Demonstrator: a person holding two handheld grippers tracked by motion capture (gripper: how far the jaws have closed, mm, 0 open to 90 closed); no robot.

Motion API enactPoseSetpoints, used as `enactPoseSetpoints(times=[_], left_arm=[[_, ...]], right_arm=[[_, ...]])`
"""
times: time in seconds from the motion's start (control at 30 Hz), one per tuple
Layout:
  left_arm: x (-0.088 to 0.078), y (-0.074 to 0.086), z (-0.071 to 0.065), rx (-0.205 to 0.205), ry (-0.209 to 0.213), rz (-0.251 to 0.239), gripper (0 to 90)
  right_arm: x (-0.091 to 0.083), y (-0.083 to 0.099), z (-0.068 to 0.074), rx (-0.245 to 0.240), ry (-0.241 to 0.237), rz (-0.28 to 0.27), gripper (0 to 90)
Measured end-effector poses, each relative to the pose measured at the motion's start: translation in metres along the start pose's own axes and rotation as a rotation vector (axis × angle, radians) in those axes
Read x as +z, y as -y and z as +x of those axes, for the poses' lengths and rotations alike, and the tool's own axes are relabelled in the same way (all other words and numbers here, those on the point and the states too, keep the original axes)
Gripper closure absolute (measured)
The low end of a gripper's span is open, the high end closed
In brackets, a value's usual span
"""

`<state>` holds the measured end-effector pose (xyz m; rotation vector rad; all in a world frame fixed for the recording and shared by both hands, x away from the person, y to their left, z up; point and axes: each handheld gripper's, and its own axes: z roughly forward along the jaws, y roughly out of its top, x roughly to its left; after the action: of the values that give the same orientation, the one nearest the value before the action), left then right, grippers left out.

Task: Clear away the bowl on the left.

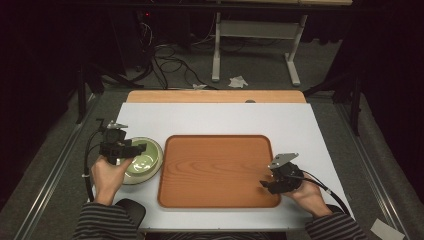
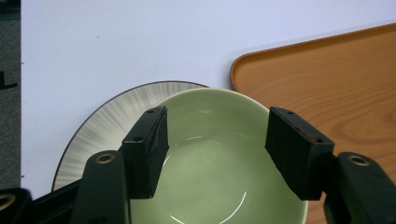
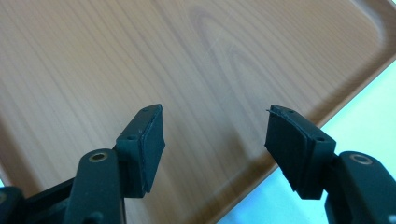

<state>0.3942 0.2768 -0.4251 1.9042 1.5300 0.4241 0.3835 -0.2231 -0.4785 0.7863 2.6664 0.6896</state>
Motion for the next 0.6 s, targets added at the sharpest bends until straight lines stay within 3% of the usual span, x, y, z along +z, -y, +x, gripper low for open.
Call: enactPoseSetpoints(times=[0.6], left_arm=[[-0.001, 0.005, 0.018, -0.036, -0.072, 0.021, 44.7]], right_arm=[[0.000, 0.000, 0.000, 0.002, 0.001, -0.002, 39.2]])
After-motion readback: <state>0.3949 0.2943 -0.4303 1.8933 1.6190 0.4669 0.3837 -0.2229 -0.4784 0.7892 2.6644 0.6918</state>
